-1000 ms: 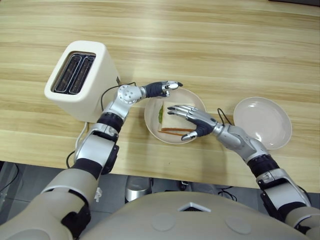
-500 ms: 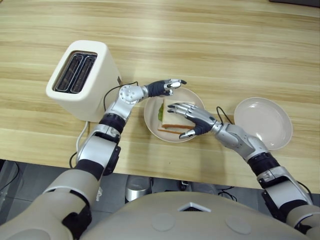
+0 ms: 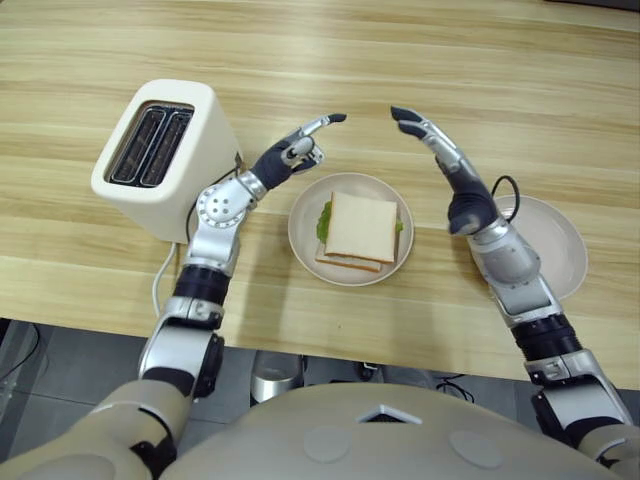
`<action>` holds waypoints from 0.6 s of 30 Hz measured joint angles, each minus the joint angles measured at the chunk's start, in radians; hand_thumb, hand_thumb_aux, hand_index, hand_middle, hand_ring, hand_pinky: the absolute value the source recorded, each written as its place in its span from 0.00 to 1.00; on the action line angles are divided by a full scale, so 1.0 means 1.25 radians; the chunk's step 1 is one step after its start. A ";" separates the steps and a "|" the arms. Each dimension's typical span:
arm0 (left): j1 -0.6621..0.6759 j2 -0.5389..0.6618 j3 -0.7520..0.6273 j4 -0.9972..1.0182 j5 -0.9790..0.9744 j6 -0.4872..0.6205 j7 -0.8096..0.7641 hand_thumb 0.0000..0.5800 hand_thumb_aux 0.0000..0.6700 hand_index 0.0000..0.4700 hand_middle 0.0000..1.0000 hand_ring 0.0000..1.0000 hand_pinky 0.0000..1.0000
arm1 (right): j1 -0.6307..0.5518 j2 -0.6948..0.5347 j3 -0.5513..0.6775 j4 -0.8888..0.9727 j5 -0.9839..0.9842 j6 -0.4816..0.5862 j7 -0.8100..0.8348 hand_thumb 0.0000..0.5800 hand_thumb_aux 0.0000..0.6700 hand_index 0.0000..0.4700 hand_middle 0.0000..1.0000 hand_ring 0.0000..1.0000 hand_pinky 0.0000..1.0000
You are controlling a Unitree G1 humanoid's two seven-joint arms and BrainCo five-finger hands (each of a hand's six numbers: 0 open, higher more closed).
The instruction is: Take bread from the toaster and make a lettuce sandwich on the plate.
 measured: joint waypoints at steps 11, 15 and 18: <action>0.367 0.238 0.009 -0.401 -0.257 0.208 -0.232 1.00 1.00 0.98 1.00 1.00 1.00 | 0.219 -0.135 0.009 -0.146 0.409 0.264 0.421 1.00 1.00 0.98 1.00 1.00 1.00; 0.491 0.322 -0.016 -0.466 -0.305 0.259 -0.338 1.00 1.00 0.98 1.00 1.00 1.00 | 0.296 -0.174 0.040 -0.214 0.442 0.355 0.546 1.00 1.00 0.98 1.00 1.00 1.00; 0.511 0.364 -0.064 -0.453 -0.248 0.261 -0.369 1.00 1.00 0.98 1.00 1.00 1.00 | 0.307 -0.169 0.075 -0.198 0.352 0.376 0.580 1.00 1.00 0.98 1.00 1.00 1.00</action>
